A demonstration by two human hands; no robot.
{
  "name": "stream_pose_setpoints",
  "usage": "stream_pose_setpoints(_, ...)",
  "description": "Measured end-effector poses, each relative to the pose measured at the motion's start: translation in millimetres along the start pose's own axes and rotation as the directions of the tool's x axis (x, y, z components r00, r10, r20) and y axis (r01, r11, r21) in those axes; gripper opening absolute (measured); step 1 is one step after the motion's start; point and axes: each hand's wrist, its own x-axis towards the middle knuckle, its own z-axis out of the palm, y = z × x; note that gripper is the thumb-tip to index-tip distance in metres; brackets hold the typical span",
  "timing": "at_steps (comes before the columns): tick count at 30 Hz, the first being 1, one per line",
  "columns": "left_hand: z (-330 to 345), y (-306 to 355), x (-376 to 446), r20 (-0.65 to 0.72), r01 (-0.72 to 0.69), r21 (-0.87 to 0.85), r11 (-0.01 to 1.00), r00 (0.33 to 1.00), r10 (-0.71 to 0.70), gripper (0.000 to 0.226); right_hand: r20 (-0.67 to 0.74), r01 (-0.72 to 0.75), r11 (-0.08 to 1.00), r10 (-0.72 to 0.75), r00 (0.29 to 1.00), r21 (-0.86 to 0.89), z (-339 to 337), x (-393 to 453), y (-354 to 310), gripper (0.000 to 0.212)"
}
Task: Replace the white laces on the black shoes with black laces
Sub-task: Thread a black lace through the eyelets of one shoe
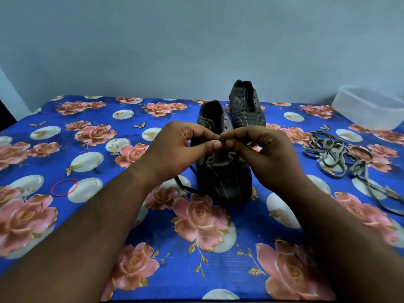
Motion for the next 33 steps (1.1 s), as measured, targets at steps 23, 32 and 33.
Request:
stream_pose_setpoints(23, -9.4, -7.0, 0.5, 0.127, -0.124, 0.637, 0.761, 0.990, 0.054, 0.029, 0.206, 0.095, 0.712, 0.071, 0.976, -0.695, 11.2, -5.3, 3.3, 0.046)
stream_pose_setpoints(32, -4.9, -4.6, 2.5, 0.204, -0.167, 0.738, 0.653, 0.979, 0.021, 0.033, 0.234, 0.009, 0.815, 0.156, 0.960, -0.580, 12.6, -1.6, 7.0, 0.054)
stream_pose_setpoints(33, -3.9, -4.6, 2.5, 0.204, -0.161, 0.721, 0.674, 0.979, 0.016, 0.035, 0.241, 0.003, 0.818, 0.166, 0.956, -0.576, 12.4, -1.3, 7.1, 0.053)
